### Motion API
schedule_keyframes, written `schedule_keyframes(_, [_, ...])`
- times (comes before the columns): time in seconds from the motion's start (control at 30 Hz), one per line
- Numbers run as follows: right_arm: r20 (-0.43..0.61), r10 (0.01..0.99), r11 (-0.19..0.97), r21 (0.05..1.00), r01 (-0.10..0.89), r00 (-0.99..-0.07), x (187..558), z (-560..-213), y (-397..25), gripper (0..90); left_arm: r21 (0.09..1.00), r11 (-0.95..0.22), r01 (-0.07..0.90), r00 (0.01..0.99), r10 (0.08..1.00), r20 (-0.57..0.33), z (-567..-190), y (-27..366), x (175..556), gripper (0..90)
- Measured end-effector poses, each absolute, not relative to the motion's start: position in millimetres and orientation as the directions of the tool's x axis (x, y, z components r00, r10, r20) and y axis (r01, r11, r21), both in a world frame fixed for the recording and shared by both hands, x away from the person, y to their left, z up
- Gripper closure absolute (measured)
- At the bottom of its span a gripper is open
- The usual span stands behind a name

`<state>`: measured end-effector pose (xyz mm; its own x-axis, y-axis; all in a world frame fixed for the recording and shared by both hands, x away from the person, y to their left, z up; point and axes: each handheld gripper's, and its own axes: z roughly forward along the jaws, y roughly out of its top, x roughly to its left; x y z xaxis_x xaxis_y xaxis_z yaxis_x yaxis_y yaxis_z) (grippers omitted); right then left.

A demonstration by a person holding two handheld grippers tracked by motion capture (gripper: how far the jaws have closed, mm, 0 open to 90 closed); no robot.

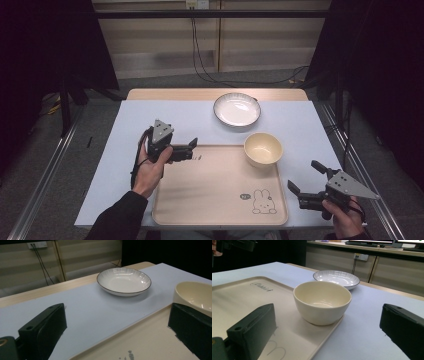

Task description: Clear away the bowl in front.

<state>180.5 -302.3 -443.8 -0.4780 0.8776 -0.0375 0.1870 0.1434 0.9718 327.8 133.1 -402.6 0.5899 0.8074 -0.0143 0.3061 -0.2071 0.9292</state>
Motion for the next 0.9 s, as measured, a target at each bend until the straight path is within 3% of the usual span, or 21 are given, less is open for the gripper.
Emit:
schedule_keyframes(0.5, [-0.043, 0.881, 0.149, 0.970, 0.191, -0.472, 180, -444, -302, 0.0, 0.943, -0.178, 0.280, 0.525, 0.851, 0.005, -415, 182, 286, 1.5])
schedule_keyframes(0.9, [-0.042, 0.878, 0.151, 0.969, 0.193, -0.477, 180, -444, -302, 0.0, 0.948, -0.096, 0.304, 0.469, 0.881, -0.061, -430, 225, 247, 1.7])
